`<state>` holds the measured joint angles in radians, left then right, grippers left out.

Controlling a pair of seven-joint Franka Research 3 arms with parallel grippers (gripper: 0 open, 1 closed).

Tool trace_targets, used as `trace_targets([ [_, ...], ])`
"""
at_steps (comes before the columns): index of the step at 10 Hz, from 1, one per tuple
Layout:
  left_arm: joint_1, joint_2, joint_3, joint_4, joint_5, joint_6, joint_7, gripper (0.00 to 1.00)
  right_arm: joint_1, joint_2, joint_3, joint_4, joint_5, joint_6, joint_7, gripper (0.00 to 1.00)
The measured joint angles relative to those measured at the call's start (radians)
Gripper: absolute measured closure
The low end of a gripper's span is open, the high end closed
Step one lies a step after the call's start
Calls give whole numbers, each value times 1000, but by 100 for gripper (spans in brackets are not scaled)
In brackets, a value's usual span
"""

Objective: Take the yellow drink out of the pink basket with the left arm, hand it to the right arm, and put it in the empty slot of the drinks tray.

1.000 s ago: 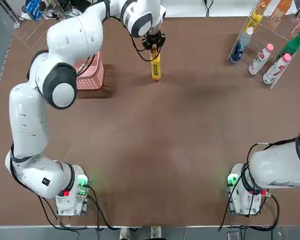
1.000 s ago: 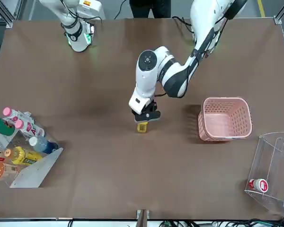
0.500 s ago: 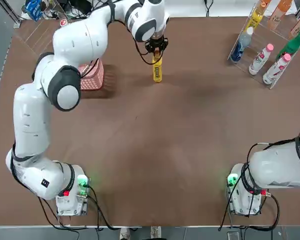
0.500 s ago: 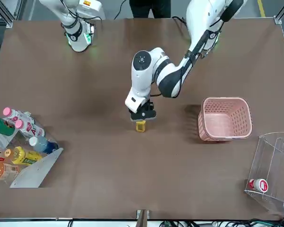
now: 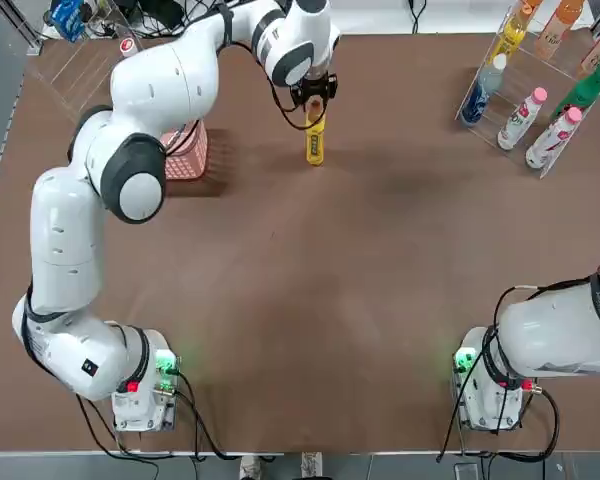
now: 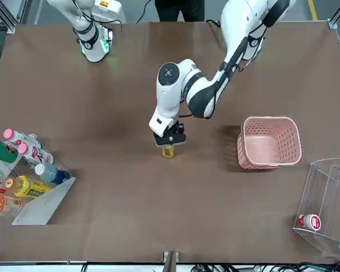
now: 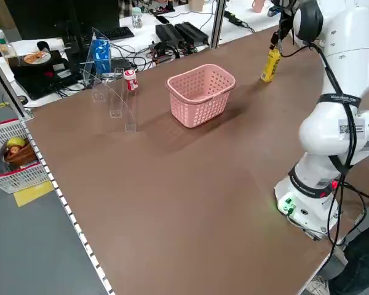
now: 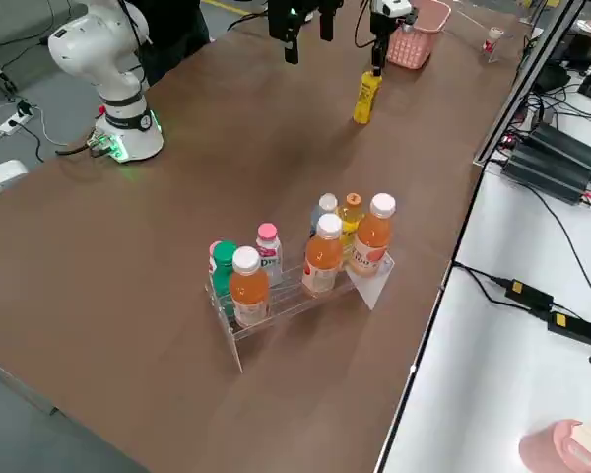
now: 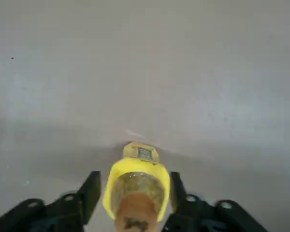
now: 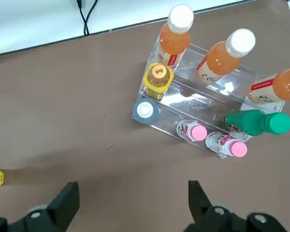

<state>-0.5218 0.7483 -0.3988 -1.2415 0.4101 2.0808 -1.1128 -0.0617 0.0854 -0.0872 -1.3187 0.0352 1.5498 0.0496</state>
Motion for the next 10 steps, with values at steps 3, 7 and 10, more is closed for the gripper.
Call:
trace_targets([
  [3, 7, -17, 0, 28, 0, -42, -3, 0, 0, 0, 0, 0, 0, 0, 0, 0],
  [7, 94, -157, 0, 48, -40, -211, 141, 0, 0, 0, 0, 0, 0, 0, 0, 0],
  [10, 140, -273, 86, 52, -89, -284, 212, 0, 0, 0, 1, 0, 0, 0, 0, 0],
])
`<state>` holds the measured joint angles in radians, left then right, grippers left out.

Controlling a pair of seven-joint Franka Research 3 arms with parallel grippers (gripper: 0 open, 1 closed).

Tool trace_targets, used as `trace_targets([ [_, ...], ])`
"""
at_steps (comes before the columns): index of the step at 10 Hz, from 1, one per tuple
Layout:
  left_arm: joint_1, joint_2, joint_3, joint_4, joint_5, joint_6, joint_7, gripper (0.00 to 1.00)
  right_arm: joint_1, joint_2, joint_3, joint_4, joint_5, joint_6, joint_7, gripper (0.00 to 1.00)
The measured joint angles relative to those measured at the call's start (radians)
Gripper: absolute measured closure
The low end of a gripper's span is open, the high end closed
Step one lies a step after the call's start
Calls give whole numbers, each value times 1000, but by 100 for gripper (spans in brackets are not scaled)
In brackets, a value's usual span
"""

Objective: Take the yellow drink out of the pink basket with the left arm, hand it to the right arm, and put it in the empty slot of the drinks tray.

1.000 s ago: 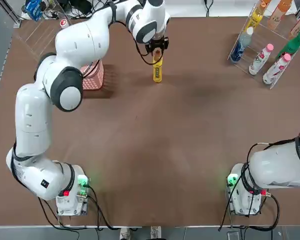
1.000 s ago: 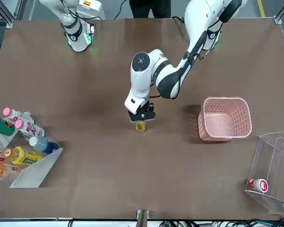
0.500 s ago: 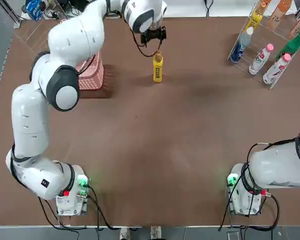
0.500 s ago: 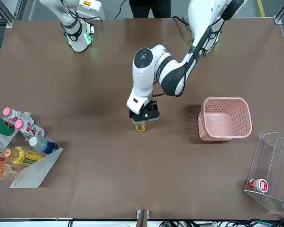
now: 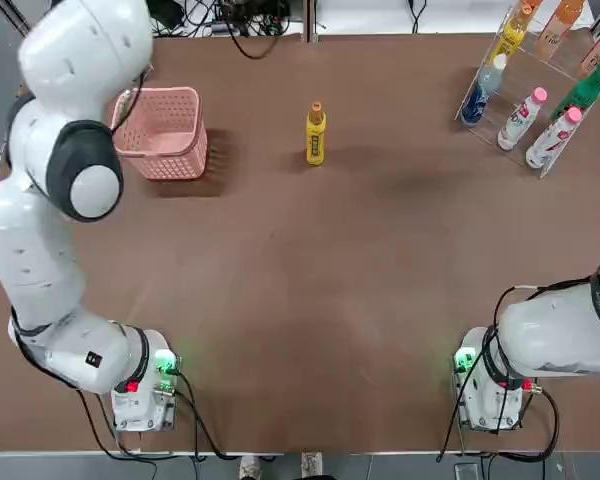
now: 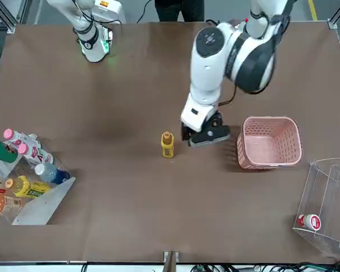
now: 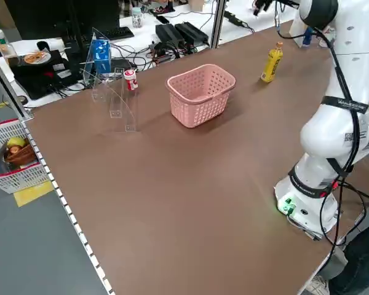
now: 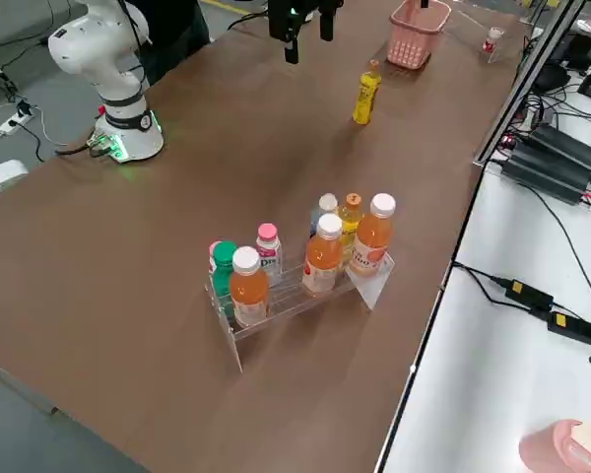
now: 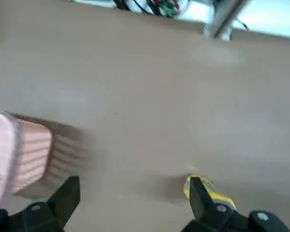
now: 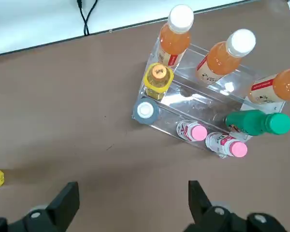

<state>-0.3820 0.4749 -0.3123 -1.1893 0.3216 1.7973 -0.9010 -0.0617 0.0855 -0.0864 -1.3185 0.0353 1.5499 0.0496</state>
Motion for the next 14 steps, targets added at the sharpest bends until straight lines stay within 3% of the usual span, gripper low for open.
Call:
trace_targets([
  [4, 37, -129, 286, 0, -202, -65, 310, 0, 0, -6, 3, 2, 0, -8, -1, 0],
  [6, 46, -142, 434, -2, -289, -75, 470, 0, 1, -24, 4, 8, 1, -16, -1, 0],
  [8, 63, -146, 536, -4, -328, -76, 616, 0, 1, -49, 8, 12, 1, -57, -1, 0],
  [11, 100, -150, 604, -5, -376, -83, 648, 0, 19, -53, 41, 12, 23, -81, 4, 0],
  [14, 114, -152, 600, -17, -398, -118, 648, 0, 140, -51, 140, 12, 17, -82, 251, 0],
])
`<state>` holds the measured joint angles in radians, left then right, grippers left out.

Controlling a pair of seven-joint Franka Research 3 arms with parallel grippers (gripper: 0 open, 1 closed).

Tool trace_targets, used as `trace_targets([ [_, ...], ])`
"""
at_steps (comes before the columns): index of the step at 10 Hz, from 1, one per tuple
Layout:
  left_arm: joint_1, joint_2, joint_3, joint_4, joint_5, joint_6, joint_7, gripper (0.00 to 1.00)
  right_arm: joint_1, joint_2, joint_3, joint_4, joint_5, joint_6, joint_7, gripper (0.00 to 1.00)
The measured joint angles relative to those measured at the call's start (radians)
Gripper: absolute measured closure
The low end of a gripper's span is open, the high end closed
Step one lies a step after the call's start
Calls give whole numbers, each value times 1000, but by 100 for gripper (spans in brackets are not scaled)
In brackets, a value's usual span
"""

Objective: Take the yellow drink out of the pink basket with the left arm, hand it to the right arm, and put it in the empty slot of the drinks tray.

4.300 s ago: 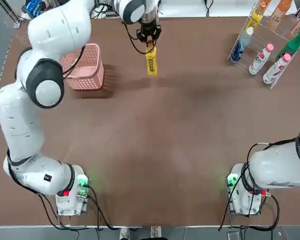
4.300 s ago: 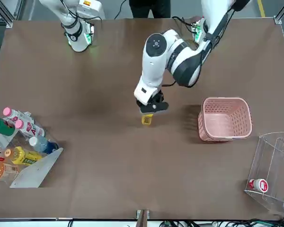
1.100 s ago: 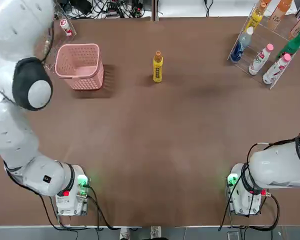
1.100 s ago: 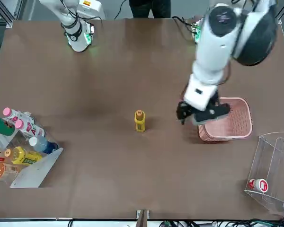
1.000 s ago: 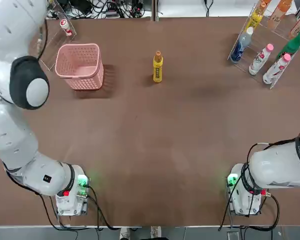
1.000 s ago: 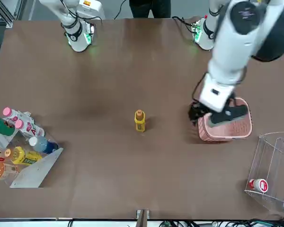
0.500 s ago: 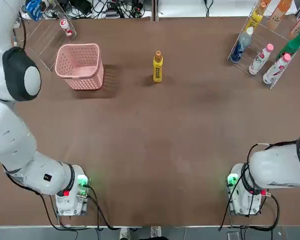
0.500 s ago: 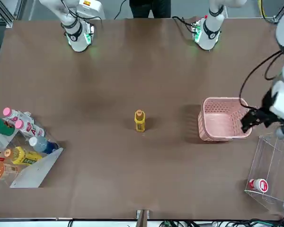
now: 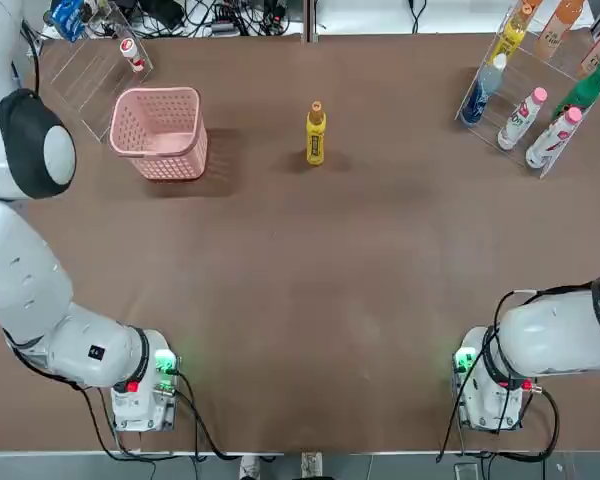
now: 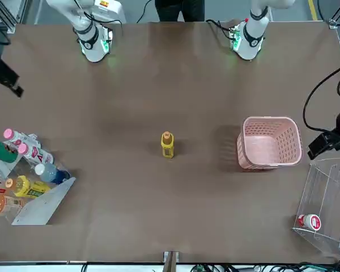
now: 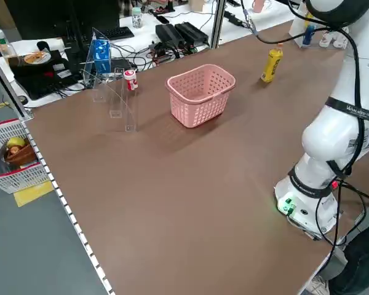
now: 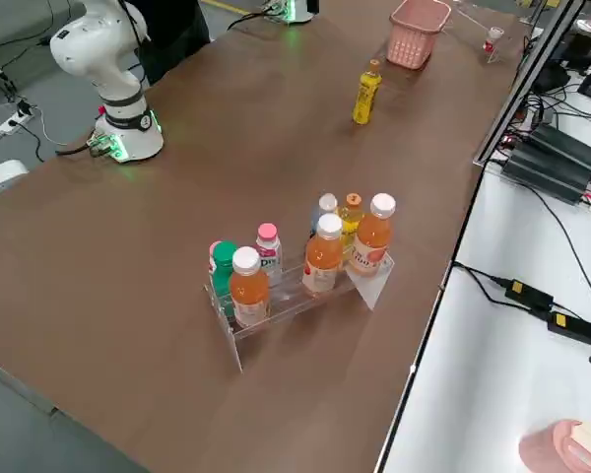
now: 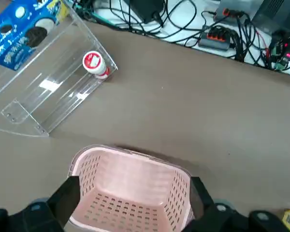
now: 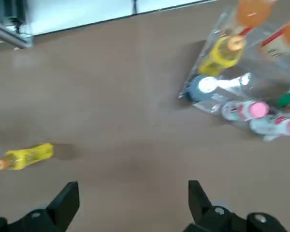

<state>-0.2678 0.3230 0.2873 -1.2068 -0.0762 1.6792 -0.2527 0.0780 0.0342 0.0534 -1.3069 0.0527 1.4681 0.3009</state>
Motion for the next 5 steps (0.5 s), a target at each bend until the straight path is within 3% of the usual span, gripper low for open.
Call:
trace_targets([
  [5, 66, -4, -44, -1, -21, -72, 0, 0, 260, 47, 19, -26, -37, -27, 85, 0],
])
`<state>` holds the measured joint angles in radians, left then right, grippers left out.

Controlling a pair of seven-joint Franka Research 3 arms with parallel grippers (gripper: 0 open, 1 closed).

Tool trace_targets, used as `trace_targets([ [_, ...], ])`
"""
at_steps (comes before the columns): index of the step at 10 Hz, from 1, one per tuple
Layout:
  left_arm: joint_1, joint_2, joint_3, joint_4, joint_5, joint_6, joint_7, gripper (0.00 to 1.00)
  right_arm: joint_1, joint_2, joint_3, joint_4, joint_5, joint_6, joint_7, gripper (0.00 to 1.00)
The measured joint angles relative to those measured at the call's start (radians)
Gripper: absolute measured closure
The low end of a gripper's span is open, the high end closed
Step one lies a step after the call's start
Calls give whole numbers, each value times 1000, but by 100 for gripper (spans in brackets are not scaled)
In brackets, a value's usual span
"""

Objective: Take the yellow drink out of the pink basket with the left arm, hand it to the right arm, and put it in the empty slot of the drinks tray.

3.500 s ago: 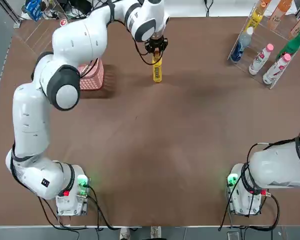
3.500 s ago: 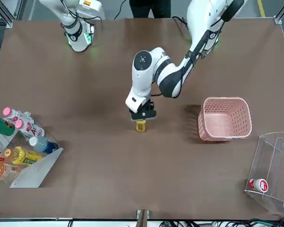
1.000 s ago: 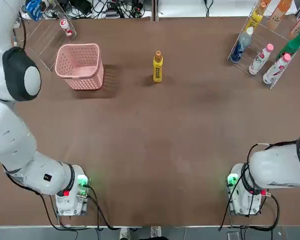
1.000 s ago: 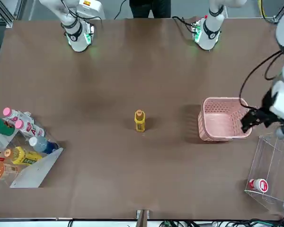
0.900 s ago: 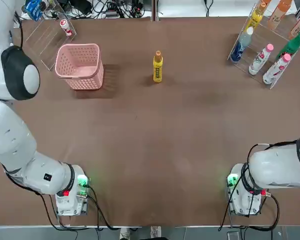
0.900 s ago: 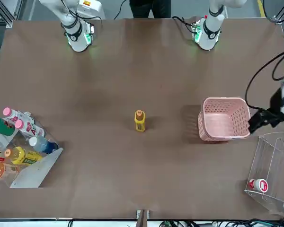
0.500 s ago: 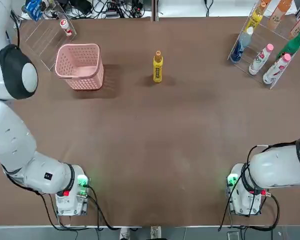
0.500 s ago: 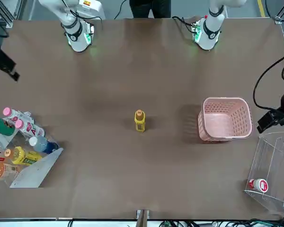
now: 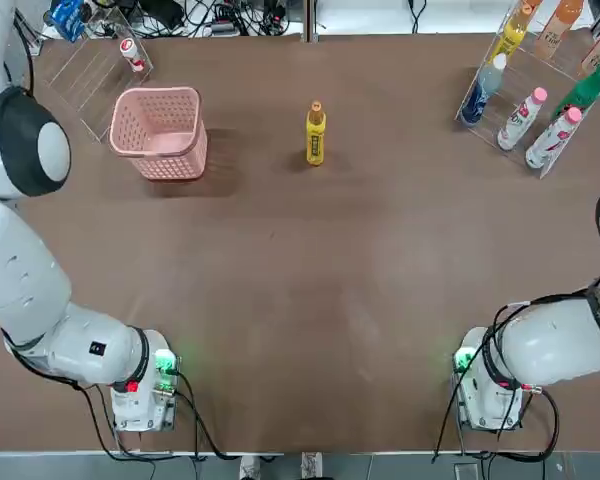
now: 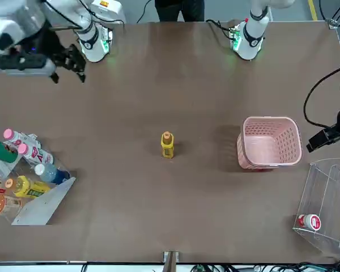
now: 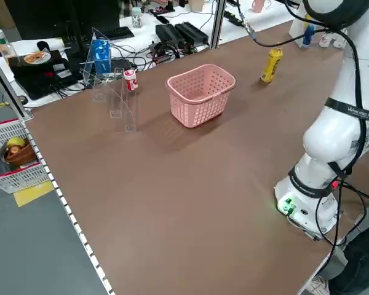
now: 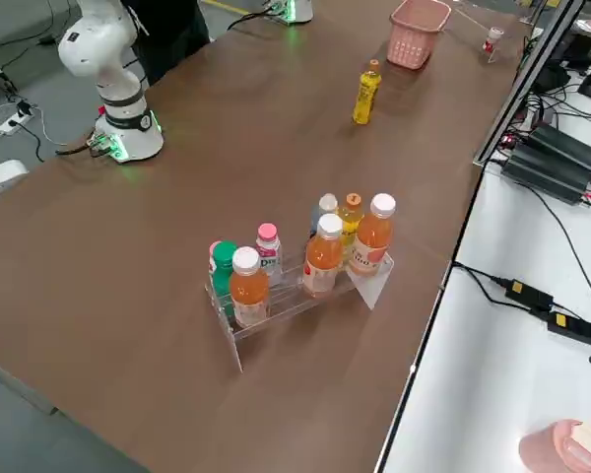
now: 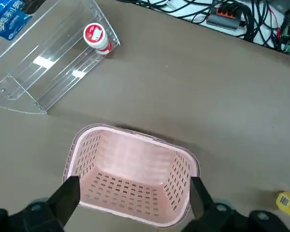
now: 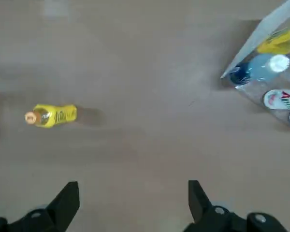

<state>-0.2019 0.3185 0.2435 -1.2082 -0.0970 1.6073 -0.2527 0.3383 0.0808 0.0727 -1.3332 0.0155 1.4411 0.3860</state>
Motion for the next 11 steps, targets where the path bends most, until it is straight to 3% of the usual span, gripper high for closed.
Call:
trace_targets([
  [2, 6, -4, -16, 0, 0, -2, 0, 0, 83, 64, -1, -2, -8, 12, 9, 0],
  [5, 6, -4, -19, -1, 0, -2, 1, 0, 198, 139, -1, -8, -23, 117, 40, 0],
  [11, 7, -4, -19, -3, 0, -2, 24, 0, 256, 319, -2, -20, -24, 346, 109, 2],
])
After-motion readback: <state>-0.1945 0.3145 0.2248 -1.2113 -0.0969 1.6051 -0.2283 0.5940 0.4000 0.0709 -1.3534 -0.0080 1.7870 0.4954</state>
